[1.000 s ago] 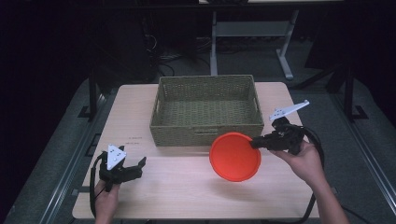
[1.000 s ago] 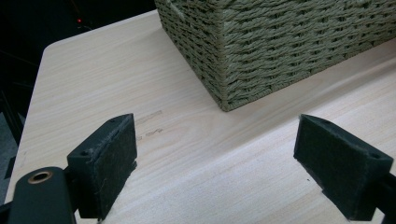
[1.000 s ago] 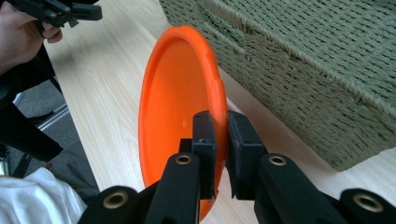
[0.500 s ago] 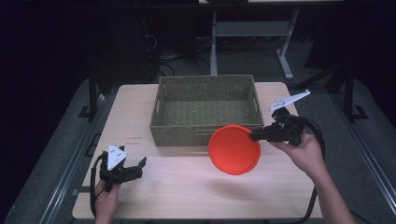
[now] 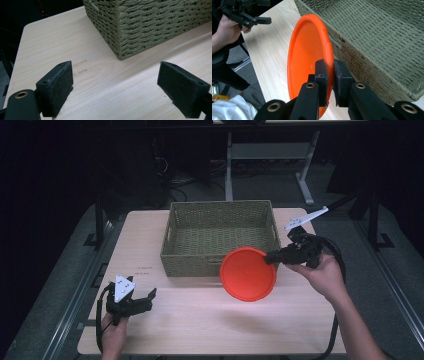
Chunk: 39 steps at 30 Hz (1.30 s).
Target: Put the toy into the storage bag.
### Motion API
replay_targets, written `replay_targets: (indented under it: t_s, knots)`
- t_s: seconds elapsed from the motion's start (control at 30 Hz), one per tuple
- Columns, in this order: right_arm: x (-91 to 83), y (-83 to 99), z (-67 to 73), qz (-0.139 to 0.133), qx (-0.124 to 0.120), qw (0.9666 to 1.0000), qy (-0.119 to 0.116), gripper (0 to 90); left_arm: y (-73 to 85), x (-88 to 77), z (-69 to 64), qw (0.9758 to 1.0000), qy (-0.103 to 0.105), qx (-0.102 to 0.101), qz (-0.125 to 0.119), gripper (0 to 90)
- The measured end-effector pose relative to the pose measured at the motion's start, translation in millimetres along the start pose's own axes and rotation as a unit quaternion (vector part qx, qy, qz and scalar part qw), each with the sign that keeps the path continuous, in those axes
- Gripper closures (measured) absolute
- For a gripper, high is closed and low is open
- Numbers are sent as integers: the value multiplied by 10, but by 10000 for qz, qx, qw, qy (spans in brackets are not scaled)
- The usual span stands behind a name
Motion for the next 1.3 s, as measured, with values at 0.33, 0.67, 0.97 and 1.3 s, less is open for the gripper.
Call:
replay_targets:
  t_s: [0.33,0.67,0.97,1.3]
  knots:
    - [-12,-123,-40,2,13,10000,24,822,0,6,-8,10000,8,13,-12,128]
    - [0,-345,-11,3,-92,9999,66,822,1,-2,-2,10000,12,5,0,128]
    - [-35,-509,-50,14,-95,9998,154,822,2,9,-4,10000,18,-6,-3,128]
    - [-38,-710,-119,-2,-74,9997,242,822,3,4,-1,10000,25,-11,2,128]
Point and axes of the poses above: each handheld gripper's, and its own axes: x roughly forward along the jaws, y roughly out of its underside, z roughly to its left, the point moved 7 cm from there along x, roughly forward along the jaws, and after that the axes turned 1 degree about -z, right-handed, at the moved point
